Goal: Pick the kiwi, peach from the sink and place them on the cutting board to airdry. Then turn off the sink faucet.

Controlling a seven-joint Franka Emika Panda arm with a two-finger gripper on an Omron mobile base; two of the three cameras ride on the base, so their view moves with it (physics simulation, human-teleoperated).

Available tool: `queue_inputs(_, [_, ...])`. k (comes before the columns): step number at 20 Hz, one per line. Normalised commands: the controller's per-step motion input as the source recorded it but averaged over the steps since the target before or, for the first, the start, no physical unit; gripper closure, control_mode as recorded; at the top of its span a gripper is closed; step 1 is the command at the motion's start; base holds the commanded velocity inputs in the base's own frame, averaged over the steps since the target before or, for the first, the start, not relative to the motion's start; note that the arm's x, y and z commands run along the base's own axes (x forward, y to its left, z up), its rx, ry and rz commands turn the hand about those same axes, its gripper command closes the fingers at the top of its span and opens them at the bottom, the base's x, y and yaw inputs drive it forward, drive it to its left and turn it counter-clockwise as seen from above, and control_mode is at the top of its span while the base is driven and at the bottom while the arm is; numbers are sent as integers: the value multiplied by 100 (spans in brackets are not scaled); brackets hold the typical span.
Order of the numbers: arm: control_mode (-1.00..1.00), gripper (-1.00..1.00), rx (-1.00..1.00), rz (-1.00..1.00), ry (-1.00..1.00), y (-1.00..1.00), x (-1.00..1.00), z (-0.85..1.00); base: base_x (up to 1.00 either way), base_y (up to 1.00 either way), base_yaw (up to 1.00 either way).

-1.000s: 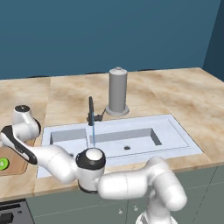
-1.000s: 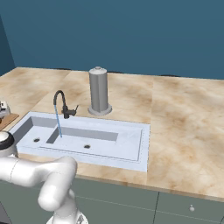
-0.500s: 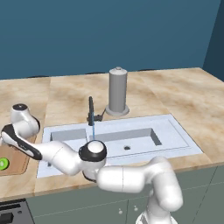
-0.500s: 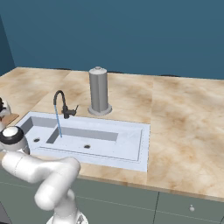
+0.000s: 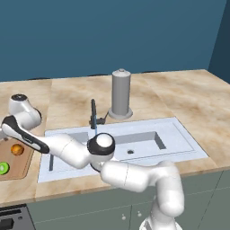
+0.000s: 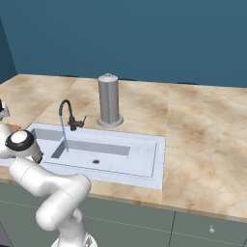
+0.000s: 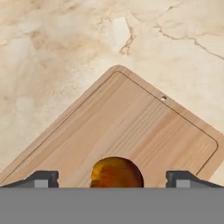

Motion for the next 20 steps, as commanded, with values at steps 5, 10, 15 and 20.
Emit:
queue_inputs(5, [-100, -100, 0, 7, -19, -52, -31, 68, 0, 0, 0])
queue_inputs(10, [-100, -100, 10, 12, -29, -63, -25, 88, 0, 0, 0])
queue_inputs(15, [-100, -100, 9, 13, -32, -89, -38, 71, 0, 0, 0])
queue_inputs(20, [-100, -100, 13, 13, -38, -100, -53, 43, 0, 0, 0])
